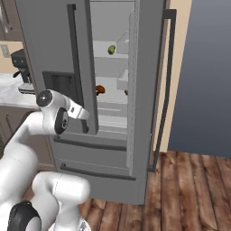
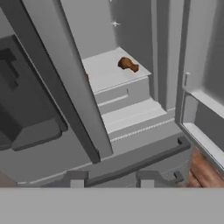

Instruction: Gather the carrot and cucumber from the fridge and place them on a tray on the dining counter. Then gather the chicken drumsticks from the fridge and place them on the other tray.

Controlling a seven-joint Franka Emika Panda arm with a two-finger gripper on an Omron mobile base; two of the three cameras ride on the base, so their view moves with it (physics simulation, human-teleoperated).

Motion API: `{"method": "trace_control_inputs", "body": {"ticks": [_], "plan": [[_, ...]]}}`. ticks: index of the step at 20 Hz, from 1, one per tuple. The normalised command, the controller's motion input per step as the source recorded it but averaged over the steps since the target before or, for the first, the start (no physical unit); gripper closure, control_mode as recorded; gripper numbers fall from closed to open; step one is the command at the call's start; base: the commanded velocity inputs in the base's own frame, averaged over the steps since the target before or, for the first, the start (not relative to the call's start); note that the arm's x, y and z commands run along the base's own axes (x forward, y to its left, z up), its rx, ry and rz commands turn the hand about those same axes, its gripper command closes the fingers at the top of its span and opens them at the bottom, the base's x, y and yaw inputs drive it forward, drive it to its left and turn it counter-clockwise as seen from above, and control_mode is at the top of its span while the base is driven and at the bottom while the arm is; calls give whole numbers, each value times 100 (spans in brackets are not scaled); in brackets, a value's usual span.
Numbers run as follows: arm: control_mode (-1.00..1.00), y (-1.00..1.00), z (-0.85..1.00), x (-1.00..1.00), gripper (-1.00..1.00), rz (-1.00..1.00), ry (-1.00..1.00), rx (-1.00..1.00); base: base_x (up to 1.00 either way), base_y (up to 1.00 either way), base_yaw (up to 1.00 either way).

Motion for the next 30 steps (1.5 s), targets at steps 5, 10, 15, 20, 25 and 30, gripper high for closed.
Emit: {"method": "trace_control_inputs", "body": {"ticks": [5,10,15,20,25,30], "plan": [[-100,6,50,16,-100,-3,16,0,0,0,0],[-100,9,43,20,-100,4,22,-4,0,0,0],[-100,37,2,14,-100,6,0,-16,0,0,0],[-100,34,-3,26,-100,12,-4,-13,0,0,0],[-100,1,-11,36,-100,9,-7,0,0,0,0],[-100,0,-36,13,-100,2,-17,0,0,0,0]]}}
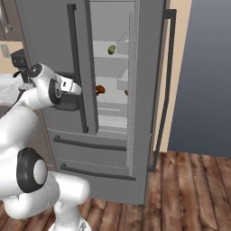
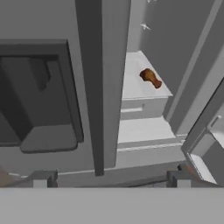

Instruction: Gather the carrot and cucumber from the fridge and place them on a tray on the dining counter. Then gather the chicken drumsticks from the fridge and place them on the other tray.

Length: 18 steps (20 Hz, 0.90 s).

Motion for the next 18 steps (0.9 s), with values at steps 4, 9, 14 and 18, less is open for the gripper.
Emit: {"method": "trace_control_inputs", "body": {"ticks": [4,9,14,18], "plan": [[-100,0,-38,15,-100,1,-11,0,0,0,0],[-100,0,-25,22,-100,3,-1,0,0,0,0],[-100,0,-4,38,-100,0,0,1,0,0,0],[-100,0,-7,41,-100,0,-2,0,0,0,0]]}}
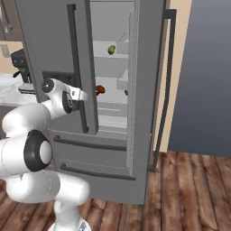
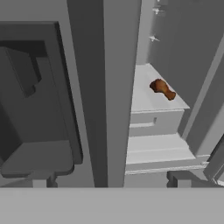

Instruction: Gather the carrot and cucumber from the fridge and place them on a tray on the dining counter. Then gather the chicken drumsticks from the fridge and place them on the other tray.

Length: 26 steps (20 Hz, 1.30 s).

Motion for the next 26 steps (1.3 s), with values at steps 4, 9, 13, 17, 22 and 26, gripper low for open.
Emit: {"method": "trace_control_inputs", "body": {"ticks": [4,9,13,17,22,26], "plan": [[-100,0,-11,40,-100,1,-2,0,0,0,0],[-100,5,-10,32,-100,0,-4,0,0,0,0],[-100,13,-18,30,-100,0,-7,0,0,0,0],[-100,16,-17,29,-100,1,-9,0,0,0,0],[-100,14,-21,36,-100,2,-7,0,0,0,0],[-100,1,-24,39,-100,2,-8,0,0,0,0]]}}
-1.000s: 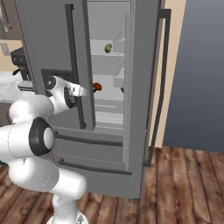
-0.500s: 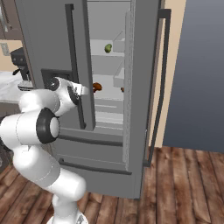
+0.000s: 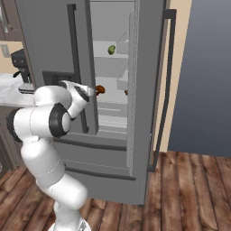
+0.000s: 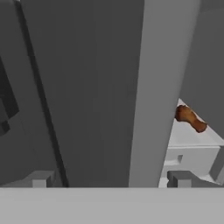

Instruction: Gather the carrot and cucumber from the fridge and place them on a tray on the dining counter. Then gather the chicken drumsticks from the fridge and place them on the other tray.

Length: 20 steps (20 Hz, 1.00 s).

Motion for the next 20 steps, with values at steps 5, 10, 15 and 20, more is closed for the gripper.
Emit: {"method": "trace_control_inputs", "body": {"ticks": [5,10,15,20], "plan": [[-100,1,-28,39,-100,0,-8,0,0,0,0],[-100,9,-32,40,-100,0,-9,0,0,0,0],[-100,15,-27,44,100,0,-7,0,0,0,0],[-100,18,-10,28,100,6,-4,1,0,0,0]]}}
